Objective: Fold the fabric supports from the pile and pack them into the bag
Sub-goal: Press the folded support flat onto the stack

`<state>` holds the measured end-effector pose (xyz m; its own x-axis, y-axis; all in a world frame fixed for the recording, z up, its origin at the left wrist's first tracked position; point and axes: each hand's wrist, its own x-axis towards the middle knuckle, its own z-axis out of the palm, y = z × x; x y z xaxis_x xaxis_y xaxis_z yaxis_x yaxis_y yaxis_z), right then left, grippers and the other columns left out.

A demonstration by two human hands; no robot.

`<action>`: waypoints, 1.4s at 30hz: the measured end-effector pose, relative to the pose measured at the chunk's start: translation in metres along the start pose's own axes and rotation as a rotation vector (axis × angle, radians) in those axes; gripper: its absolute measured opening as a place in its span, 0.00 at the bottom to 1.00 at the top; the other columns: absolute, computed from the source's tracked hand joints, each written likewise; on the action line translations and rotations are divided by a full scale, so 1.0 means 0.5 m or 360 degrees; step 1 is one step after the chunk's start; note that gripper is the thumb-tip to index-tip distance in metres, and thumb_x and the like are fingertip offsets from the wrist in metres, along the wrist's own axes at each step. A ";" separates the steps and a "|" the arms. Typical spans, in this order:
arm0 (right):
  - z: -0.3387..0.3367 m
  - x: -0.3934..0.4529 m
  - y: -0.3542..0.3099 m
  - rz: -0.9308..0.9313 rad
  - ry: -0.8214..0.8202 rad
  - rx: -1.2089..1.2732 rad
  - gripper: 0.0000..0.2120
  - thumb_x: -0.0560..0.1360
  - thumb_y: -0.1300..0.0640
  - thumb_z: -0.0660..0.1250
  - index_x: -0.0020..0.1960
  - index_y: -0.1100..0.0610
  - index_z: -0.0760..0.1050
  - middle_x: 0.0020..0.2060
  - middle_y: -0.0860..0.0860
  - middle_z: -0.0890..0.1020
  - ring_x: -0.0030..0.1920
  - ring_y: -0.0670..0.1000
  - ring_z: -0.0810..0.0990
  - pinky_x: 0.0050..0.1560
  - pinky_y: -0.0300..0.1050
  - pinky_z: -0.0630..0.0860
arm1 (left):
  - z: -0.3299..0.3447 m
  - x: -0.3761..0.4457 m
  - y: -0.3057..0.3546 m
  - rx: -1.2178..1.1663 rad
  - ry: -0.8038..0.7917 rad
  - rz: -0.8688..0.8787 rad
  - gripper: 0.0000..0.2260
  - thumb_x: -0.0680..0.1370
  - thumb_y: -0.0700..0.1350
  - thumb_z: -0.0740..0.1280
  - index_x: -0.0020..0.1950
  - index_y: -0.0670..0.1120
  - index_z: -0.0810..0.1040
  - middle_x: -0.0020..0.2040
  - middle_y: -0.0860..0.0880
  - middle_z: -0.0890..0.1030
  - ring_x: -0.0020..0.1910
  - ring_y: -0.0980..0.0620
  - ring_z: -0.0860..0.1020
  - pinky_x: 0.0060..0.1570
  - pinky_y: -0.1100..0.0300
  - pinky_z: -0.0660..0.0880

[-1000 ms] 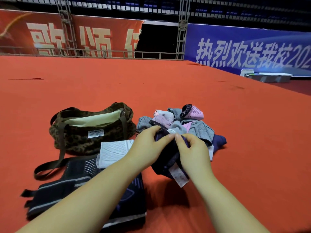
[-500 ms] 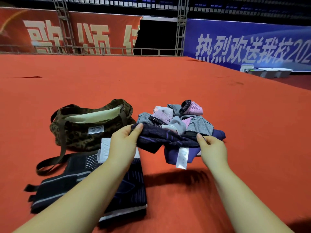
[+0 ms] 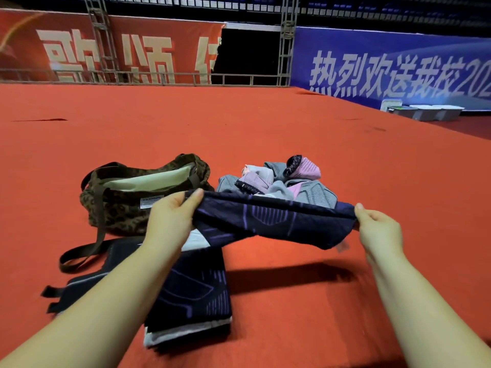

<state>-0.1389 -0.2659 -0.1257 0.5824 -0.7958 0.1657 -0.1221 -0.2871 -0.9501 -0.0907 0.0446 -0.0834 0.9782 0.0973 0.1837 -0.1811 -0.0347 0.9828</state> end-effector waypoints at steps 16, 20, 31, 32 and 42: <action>-0.072 -0.003 0.032 -0.0123 -0.0288 -0.0525 0.09 0.73 0.50 0.69 0.45 0.55 0.80 0.48 0.55 0.84 0.51 0.56 0.80 0.51 0.47 0.72 | 0.173 -0.102 -0.047 0.1038 -0.0639 -0.0044 0.19 0.79 0.49 0.64 0.29 0.45 0.71 0.26 0.49 0.71 0.28 0.51 0.67 0.29 0.57 0.60; -0.073 -0.045 0.105 -0.0043 -0.0535 -0.0559 0.16 0.73 0.54 0.69 0.60 0.56 0.76 0.55 0.54 0.82 0.55 0.54 0.79 0.54 0.44 0.71 | 0.201 -0.142 -0.109 0.0750 -0.0460 -0.0316 0.13 0.80 0.43 0.62 0.63 0.41 0.76 0.62 0.44 0.78 0.58 0.50 0.75 0.49 0.67 0.65; -0.106 -0.084 0.179 -0.0207 -0.0244 -0.0344 0.04 0.75 0.57 0.68 0.45 0.58 0.78 0.39 0.53 0.81 0.42 0.53 0.78 0.44 0.43 0.69 | 0.210 -0.268 -0.161 0.0039 0.0432 -0.0261 0.13 0.78 0.41 0.64 0.62 0.47 0.70 0.52 0.55 0.76 0.55 0.55 0.74 0.58 0.64 0.66; -0.107 -0.082 0.180 -0.0205 -0.0236 -0.0319 0.04 0.75 0.57 0.68 0.44 0.58 0.78 0.38 0.53 0.81 0.42 0.53 0.78 0.44 0.43 0.69 | 0.210 -0.269 -0.161 0.0047 0.0422 -0.0259 0.10 0.78 0.41 0.64 0.59 0.48 0.72 0.49 0.57 0.76 0.53 0.56 0.74 0.56 0.65 0.66; -0.128 -0.067 0.156 -0.0181 -0.0066 0.0018 0.05 0.74 0.56 0.70 0.43 0.56 0.76 0.35 0.53 0.81 0.30 0.41 0.74 0.33 0.29 0.69 | 0.200 -0.274 -0.134 -0.0024 0.0343 -0.0285 0.03 0.78 0.44 0.66 0.45 0.49 0.78 0.41 0.52 0.81 0.41 0.55 0.77 0.48 0.58 0.73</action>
<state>-0.2196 -0.2959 -0.1883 0.6247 -0.7357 0.2617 -0.0446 -0.3683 -0.9286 -0.2025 -0.0658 -0.1758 0.9507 0.3100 0.0050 -0.0106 0.0166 0.9998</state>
